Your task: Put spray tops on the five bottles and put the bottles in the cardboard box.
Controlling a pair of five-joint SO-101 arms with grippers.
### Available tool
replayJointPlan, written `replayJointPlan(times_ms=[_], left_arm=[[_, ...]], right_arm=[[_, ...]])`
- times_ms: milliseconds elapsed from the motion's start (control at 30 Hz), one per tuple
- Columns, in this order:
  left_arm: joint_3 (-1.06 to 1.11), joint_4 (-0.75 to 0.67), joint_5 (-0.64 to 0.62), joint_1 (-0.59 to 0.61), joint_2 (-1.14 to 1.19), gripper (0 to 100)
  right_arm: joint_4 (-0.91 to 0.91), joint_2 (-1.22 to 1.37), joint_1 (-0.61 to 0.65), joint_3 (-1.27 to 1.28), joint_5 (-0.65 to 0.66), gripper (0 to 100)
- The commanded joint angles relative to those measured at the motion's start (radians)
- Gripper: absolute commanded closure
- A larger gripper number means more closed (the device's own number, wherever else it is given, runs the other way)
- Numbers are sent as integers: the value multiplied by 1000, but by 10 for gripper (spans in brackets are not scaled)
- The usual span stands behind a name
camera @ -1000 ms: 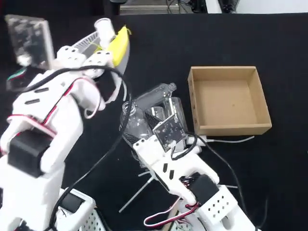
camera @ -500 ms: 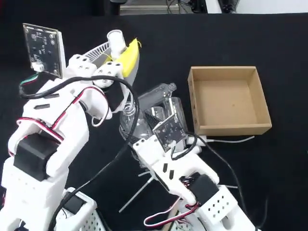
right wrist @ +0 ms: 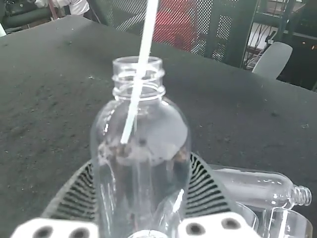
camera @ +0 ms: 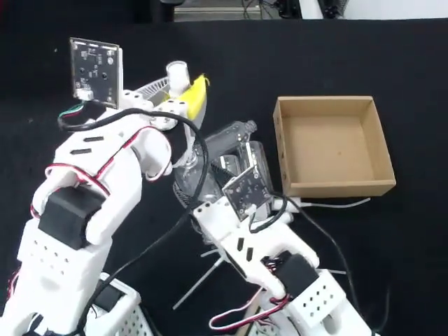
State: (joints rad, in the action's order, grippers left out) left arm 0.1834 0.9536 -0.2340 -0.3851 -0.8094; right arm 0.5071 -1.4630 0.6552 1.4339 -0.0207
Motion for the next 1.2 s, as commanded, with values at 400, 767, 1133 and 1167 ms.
replayJointPlan(times_ms=[400,767,1133,1167], left_arm=[[177,123,-5,-2,-158,846],[194,121,2,8,-318,748],[269,32,2,317,-333,746],[289,35,2,315,-333,745]], right_arm=[[-31,-22,3,-22,-3,988],[-31,-22,3,-21,-3,988],[-31,-22,3,-21,-3,988],[-31,-22,3,-21,-3,988]])
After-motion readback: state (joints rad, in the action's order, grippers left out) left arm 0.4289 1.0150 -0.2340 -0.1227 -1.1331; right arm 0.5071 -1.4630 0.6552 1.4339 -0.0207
